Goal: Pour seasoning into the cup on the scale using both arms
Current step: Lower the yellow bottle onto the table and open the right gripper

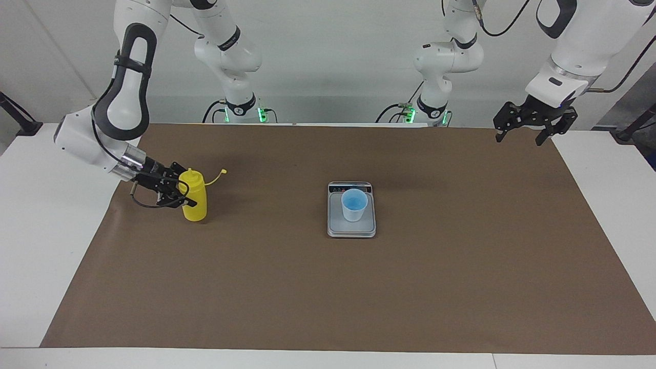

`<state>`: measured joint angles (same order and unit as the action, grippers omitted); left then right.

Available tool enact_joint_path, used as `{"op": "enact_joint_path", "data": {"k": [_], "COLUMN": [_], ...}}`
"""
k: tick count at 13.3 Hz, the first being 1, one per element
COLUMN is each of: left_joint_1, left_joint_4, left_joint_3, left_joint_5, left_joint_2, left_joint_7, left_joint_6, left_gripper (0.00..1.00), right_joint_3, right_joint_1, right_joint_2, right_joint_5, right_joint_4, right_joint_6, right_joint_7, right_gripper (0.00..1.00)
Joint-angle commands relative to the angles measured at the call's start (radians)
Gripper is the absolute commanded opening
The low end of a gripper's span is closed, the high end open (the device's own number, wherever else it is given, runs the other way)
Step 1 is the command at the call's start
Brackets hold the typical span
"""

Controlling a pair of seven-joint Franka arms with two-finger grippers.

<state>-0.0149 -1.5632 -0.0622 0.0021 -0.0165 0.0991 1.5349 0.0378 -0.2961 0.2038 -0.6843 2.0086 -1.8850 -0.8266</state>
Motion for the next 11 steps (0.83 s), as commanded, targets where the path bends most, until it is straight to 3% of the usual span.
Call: {"op": "enact_joint_path", "data": {"k": [1,2,6,11], "left_joint_1": [0.009,0.009,0.010,0.010], "left_joint_4": [0.002,0.002,-0.003,-0.003], "left_joint_3": [-0.008,-0.010,-0.010,-0.010], "left_joint_5": [0.013,0.013,0.003,0.001], "left_joint_2": [0.000,0.000,-0.002,-0.002], "left_joint_7": [0.005,0.005,0.007,0.007], "left_joint_6": [0.008,0.008,0.011,0.013], "left_gripper": [1.00,1.00,1.00,1.00], "right_joint_3": [-0.010,-0.009,-0.001,0.024], "right_joint_1": [-0.046,-0.060,-0.086,-0.094], "right_joint_2": [0.003,0.000,-0.015,-0.087], "right_joint_5": [-0.050,-0.052,-0.020,0.207], "right_joint_4": [0.038,0.041,0.033,-0.014], "right_joint_6": [0.014,0.015,0.003,-0.005], "right_joint_7": [0.069,0.104,0.242,0.490], "right_gripper": [0.61,1.00,1.00,1.00]}}
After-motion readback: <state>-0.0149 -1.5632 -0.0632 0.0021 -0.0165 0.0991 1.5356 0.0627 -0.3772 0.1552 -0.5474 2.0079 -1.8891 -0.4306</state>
